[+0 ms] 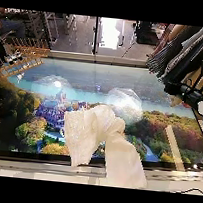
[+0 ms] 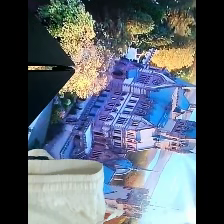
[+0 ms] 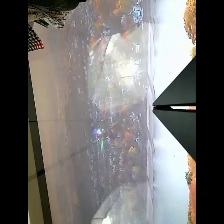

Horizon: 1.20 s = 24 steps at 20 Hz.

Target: Fold the clothes and pants, and hang the long-sleeved shirts on hangers.

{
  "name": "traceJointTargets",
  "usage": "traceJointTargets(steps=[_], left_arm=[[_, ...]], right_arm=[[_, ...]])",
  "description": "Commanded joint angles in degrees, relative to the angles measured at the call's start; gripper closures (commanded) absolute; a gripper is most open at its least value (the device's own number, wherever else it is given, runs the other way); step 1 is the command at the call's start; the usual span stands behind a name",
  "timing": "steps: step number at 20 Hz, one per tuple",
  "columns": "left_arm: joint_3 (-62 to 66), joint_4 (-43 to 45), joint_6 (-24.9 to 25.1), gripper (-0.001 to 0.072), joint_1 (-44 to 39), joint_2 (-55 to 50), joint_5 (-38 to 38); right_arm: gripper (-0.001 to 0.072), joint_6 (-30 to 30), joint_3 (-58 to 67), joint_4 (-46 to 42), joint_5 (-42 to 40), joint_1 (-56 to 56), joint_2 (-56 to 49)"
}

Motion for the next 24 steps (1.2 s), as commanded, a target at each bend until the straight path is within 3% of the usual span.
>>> traceJointTargets(steps=[1, 12, 13, 14, 15, 18, 20, 24], left_arm=[[0.07, 0.02, 0.00, 0.0696, 0.07, 0.04, 0.00], [0.04, -1.14, 0.00, 0.0689, 0.04, 0.00, 2.86], [0.04, -2.56, 0.00, 0.0625, 0.04, 0.00, 2.91], [0.04, -4.55, 0.02, 0.0408, 0.04, 0.00, 2.91], [0.04, -6.23, 0.00, 0.0050, 0.02, 0.00, 2.82], [-0.26, -15.06, 0.28, 0.0025, -1.11, 0.00, 1.40], [-0.44, -20.17, 5.44, 0.0024, -3.69, -0.26, -1.27], [-0.46, -20.76, 8.72, 0.0024, -10.67, -2.54, -3.39]], right_arm=[[0.0688, 0.15, -0.02, 0.00, 0.00, 0.04, 0.02], [0.0687, 0.87, -0.02, 1.44, -0.17, 0.04, 0.02], [0.0687, 3.02, -0.02, 5.38, 0.04, 0.04, 0.04], [0.0687, 3.91, -0.02, 9.38, 0.04, 0.04, 0.04], [0.0687, 4.59, -0.02, 12.94, 0.11, 0.04, 0.09], [0.0687, 4.96, 0.04, 19.71, 0.26, 0.04, 0.09], [0.0687, 4.98, 0.04, 23.71, 0.68, 0.04, 0.35], [0.0686, 4.96, 0.04, 24.46, -5.60, 0.04, 1.01]])
